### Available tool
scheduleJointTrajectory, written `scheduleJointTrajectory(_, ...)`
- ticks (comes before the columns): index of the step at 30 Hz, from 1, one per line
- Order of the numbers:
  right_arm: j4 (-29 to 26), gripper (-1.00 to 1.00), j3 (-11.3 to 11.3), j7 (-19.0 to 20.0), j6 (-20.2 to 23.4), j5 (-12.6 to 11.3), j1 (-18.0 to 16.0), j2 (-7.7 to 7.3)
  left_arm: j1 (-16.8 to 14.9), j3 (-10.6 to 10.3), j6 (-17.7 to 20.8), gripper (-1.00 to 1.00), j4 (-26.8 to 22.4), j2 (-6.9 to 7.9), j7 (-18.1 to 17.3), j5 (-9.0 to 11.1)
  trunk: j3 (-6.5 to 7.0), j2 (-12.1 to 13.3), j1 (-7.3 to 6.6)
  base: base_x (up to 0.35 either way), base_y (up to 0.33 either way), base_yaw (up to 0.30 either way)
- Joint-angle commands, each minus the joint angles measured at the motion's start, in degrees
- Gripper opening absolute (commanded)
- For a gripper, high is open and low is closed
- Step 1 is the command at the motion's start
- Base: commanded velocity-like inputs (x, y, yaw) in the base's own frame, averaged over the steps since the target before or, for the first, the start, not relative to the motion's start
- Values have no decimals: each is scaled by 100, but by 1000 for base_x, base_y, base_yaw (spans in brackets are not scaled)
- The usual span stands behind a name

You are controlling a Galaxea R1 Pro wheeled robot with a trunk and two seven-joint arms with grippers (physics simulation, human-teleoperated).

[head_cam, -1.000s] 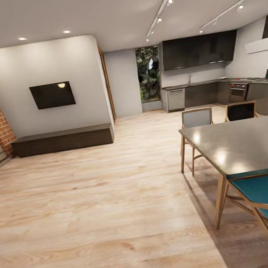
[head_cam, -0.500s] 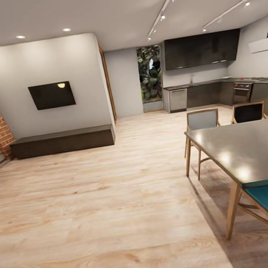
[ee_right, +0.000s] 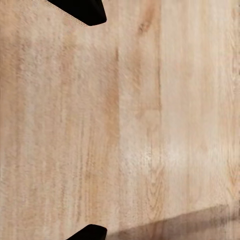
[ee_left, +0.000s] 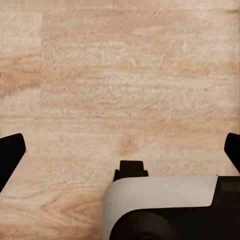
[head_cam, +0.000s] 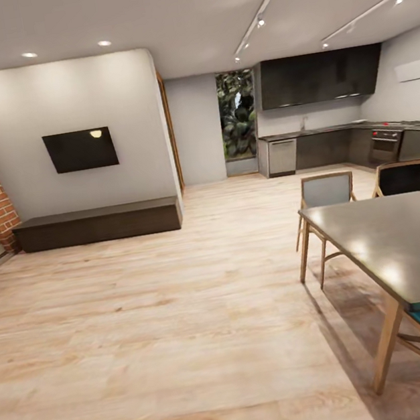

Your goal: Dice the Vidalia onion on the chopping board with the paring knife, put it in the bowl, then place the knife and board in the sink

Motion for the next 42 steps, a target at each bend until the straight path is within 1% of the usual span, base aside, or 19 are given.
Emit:
scheduleJointTrajectory(1,4,100,3,-4,-17,1,-3,1,3,5,-9,100,-8,0,2,3,-5,-2,3,236,89,0)
scheduleJointTrajectory(24,3,100,18,-5,-17,10,-3,1,3,5,-10,100,-18,-9,-1,0,-5,-2,3,214,50,0)
scheduleJointTrajectory(42,4,100,18,-5,-17,10,-3,1,3,5,-10,100,-18,-9,-1,0,-5,-2,3,295,77,0)
